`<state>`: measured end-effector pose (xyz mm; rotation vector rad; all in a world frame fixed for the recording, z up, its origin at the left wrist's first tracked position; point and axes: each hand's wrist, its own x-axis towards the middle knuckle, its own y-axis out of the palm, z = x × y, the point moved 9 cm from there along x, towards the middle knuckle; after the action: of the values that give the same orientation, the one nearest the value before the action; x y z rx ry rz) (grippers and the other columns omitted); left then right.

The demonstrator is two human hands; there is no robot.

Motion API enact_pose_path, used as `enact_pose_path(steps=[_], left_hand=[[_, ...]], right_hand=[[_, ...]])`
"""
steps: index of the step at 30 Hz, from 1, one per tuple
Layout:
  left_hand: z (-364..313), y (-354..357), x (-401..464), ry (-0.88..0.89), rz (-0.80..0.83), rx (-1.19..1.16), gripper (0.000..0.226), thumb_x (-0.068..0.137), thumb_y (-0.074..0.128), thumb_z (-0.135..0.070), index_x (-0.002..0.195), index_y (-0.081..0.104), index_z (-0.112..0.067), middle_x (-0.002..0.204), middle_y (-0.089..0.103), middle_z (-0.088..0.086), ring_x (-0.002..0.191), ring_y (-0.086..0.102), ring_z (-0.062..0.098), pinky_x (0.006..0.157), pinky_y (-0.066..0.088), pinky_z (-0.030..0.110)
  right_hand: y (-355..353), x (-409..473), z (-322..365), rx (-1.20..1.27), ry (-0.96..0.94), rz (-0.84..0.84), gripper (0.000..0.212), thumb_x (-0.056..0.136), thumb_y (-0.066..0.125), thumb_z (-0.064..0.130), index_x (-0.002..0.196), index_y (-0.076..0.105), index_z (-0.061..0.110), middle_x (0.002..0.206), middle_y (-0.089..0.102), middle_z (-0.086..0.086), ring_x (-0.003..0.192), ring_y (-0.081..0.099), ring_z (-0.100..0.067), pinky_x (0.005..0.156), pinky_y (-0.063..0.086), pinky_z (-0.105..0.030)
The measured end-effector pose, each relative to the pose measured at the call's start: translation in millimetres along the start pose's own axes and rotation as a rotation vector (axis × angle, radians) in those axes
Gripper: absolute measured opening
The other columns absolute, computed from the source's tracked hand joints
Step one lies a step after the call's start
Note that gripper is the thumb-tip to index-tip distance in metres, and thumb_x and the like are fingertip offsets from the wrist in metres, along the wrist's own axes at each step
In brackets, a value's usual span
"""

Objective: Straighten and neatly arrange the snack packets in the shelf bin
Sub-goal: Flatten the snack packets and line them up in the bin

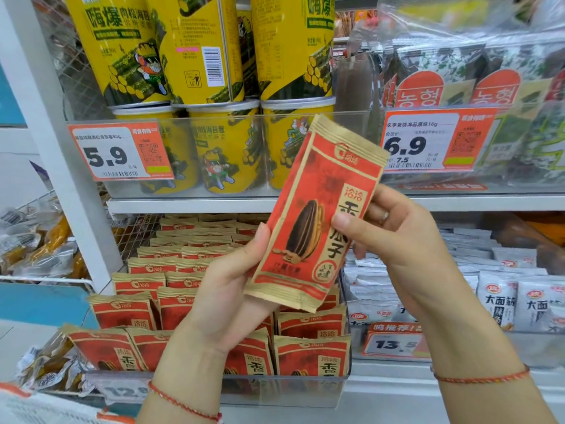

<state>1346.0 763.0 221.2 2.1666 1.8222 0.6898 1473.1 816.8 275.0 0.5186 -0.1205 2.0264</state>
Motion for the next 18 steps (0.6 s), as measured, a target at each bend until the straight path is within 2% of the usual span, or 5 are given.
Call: enact_pose_path(steps=[4,7,10,14,18], left_hand=[[-20.9,-6.3,2.1,0.161,-0.167,0.416,0.050,0.081,0.073,-0.044,0.122,0.067,-0.016,0.120,0.069,0.011,0.113,0.064,0.027,0.092,0.054,0.038],[-37.9,-3.4,-2.6,0.368,-0.323,0.507,0.030,0.085,0.073,-0.022,0.114,0.067,-0.016,0.108,0.075,0.000,0.102,0.069,0.013,0.082,0.053,0.020],[-47.0,-4.5,-8.4,0.457,-0.442,0.574,0.034,0.082,0.063,-0.026,0.116,0.064,-0.025,0.109,0.073,-0.009,0.106,0.066,0.003,0.085,0.050,0.014],[-37.0,-30.5,-8.3,0.270,-0.584,0.834,0.022,0.095,0.056,-0.034,0.114,0.066,-0.031,0.102,0.072,-0.016,0.100,0.062,-0.007,0.081,0.048,0.010],[-13.0,-24.8,1.0,0.026,-0.410,1.544,0.034,0.099,0.042,-0.045,0.124,0.063,-0.035,0.120,0.062,-0.021,0.122,0.048,0.002,0.101,0.036,0.024]], right_hand=[[-7.2,-1.3,7.7,-0.079,-0.067,-0.072,0.032,0.065,0.078,0.018,0.094,0.066,0.020,0.083,0.073,0.006,0.071,0.062,-0.009,0.051,0.047,-0.019],[-2.6,-4.2,16.8,-0.148,-0.153,-0.057,0.027,0.070,0.076,0.020,0.095,0.066,0.025,0.085,0.073,0.008,0.078,0.064,-0.008,0.065,0.051,-0.022],[-4.9,-7.8,32.0,-0.176,-0.277,-0.088,0.024,0.074,0.076,0.014,0.089,0.069,0.031,0.087,0.073,0.012,0.082,0.066,-0.006,0.072,0.051,-0.022],[-23.4,-11.6,45.7,-0.125,-0.366,-0.192,0.019,0.074,0.068,0.014,0.089,0.066,0.024,0.083,0.073,0.016,0.077,0.066,-0.003,0.068,0.054,-0.019],[-32.0,-10.2,37.4,-0.223,-0.367,-0.248,0.019,0.080,0.072,0.011,0.088,0.067,0.027,0.084,0.073,0.014,0.078,0.067,-0.008,0.074,0.057,-0.029]])
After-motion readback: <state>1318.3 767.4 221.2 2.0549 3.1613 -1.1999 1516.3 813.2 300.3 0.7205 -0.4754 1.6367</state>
